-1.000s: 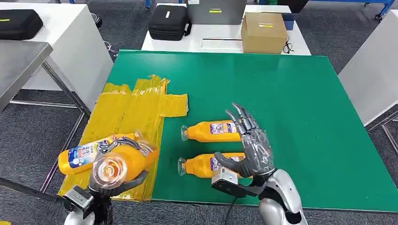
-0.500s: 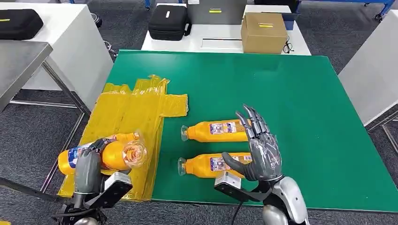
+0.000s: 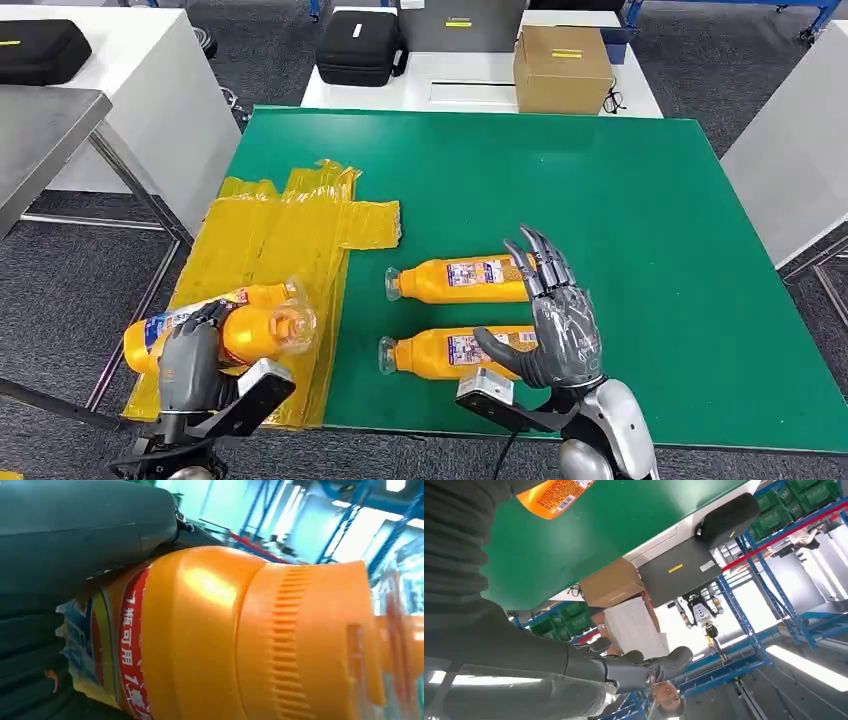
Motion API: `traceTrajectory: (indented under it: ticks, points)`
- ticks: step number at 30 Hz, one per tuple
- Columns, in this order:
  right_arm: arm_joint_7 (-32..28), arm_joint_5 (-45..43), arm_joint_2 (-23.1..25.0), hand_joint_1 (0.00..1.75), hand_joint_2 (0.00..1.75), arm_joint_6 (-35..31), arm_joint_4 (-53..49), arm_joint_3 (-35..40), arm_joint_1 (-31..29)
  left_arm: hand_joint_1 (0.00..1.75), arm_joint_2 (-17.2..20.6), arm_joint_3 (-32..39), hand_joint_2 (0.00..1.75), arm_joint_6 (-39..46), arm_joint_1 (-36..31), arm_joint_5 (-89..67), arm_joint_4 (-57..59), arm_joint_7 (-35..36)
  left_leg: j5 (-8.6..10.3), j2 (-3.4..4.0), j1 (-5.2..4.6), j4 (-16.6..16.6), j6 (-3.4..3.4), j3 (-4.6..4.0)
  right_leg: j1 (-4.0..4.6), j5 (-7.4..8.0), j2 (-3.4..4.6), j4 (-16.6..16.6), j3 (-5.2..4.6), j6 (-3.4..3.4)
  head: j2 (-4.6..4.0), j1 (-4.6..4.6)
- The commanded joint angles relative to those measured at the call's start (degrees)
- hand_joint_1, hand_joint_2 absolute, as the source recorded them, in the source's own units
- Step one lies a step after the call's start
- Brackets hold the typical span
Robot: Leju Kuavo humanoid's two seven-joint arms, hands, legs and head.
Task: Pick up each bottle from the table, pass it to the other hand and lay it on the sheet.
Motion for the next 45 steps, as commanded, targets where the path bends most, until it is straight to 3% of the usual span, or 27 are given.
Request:
traceTrajectory:
  ticks: [1,4,7,24,34,35,36,45]
  points:
    - [0.9,-0.4,-0.3,0.00,1.75,0.4,2.0,-0.8,-1.7,1.75,-1.1,0.1,1.75,-2.4,-1.4,-5.8,5.4,6.8,-0.03,-0.06,0.07,0.0,-0.08,0.19,0.06,-0.02,-0.03,-0.1,0.24,-0.07,0.00,0.00]
    - [1.3,-0.1,0.0,0.00,1.75,0.4,2.2,-0.3,-1.7,1.75,-1.1,0.5,1.75,-4.0,-1.5,-11.1,6.6,12.2,-0.04,-0.04,0.07,0.0,-0.09,0.19,0.06,-0.02,0.00,-0.1,0.24,-0.08,0.00,0.00]
    - [1.4,0.0,-0.4,0.00,1.75,0.0,1.9,0.0,-0.7,1.75,-0.4,2.0,1.75,-4.3,-2.8,-11.7,10.1,13.0,-0.04,-0.05,0.07,-0.1,-0.11,0.25,0.07,-0.03,-0.02,-0.1,0.30,-0.10,0.00,0.00]
    - [1.8,-1.3,-2.0,0.00,1.75,1.9,3.7,2.3,-2.1,1.75,2.3,10.3,1.75,-6.6,-9.9,-11.8,22.7,13.7,0.00,0.02,0.04,-0.1,-0.10,0.27,0.04,0.02,0.05,-0.1,0.28,-0.10,0.00,0.00]
    - [1.8,-1.6,-1.6,0.00,1.75,2.2,4.3,2.6,-2.1,1.75,3.4,10.5,1.75,-6.6,-12.7,-12.5,26.5,13.3,0.01,-0.02,0.05,-0.1,-0.08,0.28,0.04,0.01,0.01,-0.1,0.27,-0.07,0.00,0.00]
    - [1.9,-1.7,-1.5,0.00,1.75,2.3,4.4,2.6,-2.1,0.65,3.5,10.4,1.75,-6.2,-13.0,-13.0,26.9,13.6,0.00,-0.05,0.11,-0.1,-0.12,0.36,0.10,0.01,-0.01,-0.2,0.38,-0.10,0.00,0.00]
    - [2.0,-1.7,-1.4,0.00,1.75,2.5,4.6,2.7,-2.3,0.00,3.6,10.2,1.75,-5.3,-13.7,-13.4,27.3,13.6,0.01,-0.04,0.07,-0.1,-0.10,0.31,0.06,0.01,0.00,-0.1,0.32,-0.08,0.00,0.00]
    - [2.2,-1.4,-1.5,0.00,1.75,3.1,5.5,2.9,-1.9,0.00,3.1,8.1,1.75,4.7,-13.9,-10.9,23.4,9.4,-0.02,-0.06,0.11,0.0,-0.10,0.23,0.11,-0.01,-0.02,-0.1,0.28,-0.08,0.00,0.02]
